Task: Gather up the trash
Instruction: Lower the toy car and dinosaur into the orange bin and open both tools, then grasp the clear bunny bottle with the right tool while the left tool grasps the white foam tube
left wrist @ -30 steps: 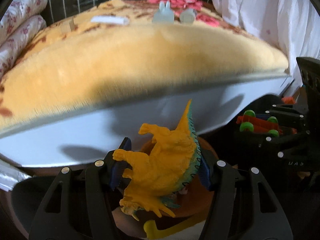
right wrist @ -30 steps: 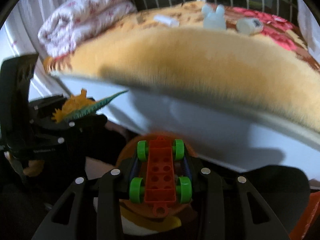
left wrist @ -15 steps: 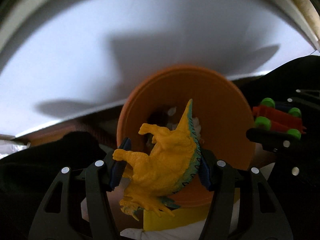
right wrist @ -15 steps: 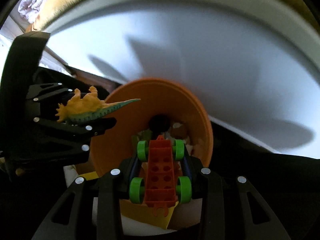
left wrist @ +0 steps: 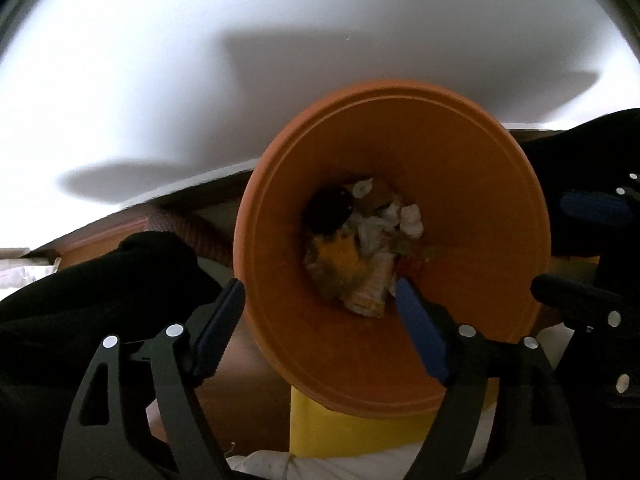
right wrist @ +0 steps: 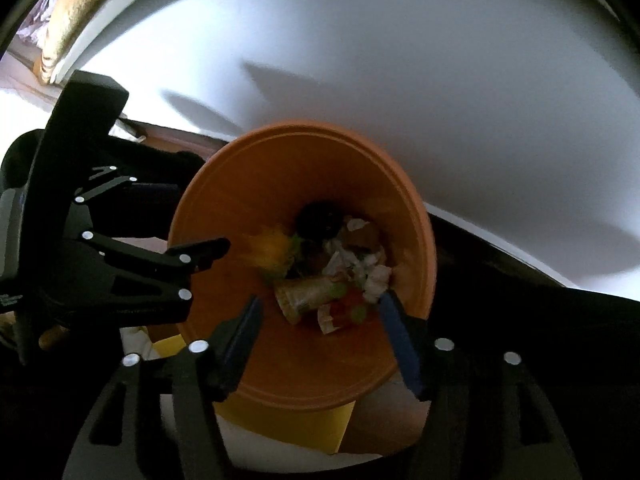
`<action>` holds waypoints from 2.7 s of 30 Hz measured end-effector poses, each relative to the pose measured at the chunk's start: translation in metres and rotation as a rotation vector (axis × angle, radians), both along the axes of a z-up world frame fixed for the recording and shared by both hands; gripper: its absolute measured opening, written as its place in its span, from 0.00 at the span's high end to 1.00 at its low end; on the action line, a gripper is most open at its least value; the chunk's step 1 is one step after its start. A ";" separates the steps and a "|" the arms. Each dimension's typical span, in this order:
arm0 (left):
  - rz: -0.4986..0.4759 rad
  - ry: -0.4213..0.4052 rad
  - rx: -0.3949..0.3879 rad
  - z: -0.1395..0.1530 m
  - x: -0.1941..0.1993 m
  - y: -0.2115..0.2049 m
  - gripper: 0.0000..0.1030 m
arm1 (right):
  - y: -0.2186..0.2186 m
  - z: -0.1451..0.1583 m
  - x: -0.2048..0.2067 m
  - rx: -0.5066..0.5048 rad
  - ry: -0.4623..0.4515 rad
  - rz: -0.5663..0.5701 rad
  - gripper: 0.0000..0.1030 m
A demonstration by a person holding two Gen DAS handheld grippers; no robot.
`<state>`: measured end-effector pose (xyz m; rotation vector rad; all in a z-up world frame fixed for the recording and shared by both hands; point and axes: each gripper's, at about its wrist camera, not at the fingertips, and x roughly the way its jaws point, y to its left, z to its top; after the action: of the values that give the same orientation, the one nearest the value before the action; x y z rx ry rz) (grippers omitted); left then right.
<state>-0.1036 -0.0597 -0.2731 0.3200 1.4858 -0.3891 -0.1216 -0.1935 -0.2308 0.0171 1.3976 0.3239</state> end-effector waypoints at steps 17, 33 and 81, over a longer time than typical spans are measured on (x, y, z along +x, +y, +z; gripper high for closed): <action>0.001 -0.085 -0.132 0.057 -0.006 0.012 0.26 | -0.003 0.068 -0.043 -0.040 -0.250 0.013 0.17; 0.179 -0.654 -0.298 0.257 0.026 0.054 0.12 | -0.027 0.233 0.043 -0.131 -0.780 0.003 0.05; 0.686 -0.402 -0.183 0.210 0.298 -0.031 0.13 | -0.125 0.209 0.200 0.234 -0.723 -0.243 0.43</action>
<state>0.1941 -0.0902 -0.0629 -0.2513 1.0703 0.0924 0.0784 -0.3182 -0.0221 0.2380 0.6273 0.2519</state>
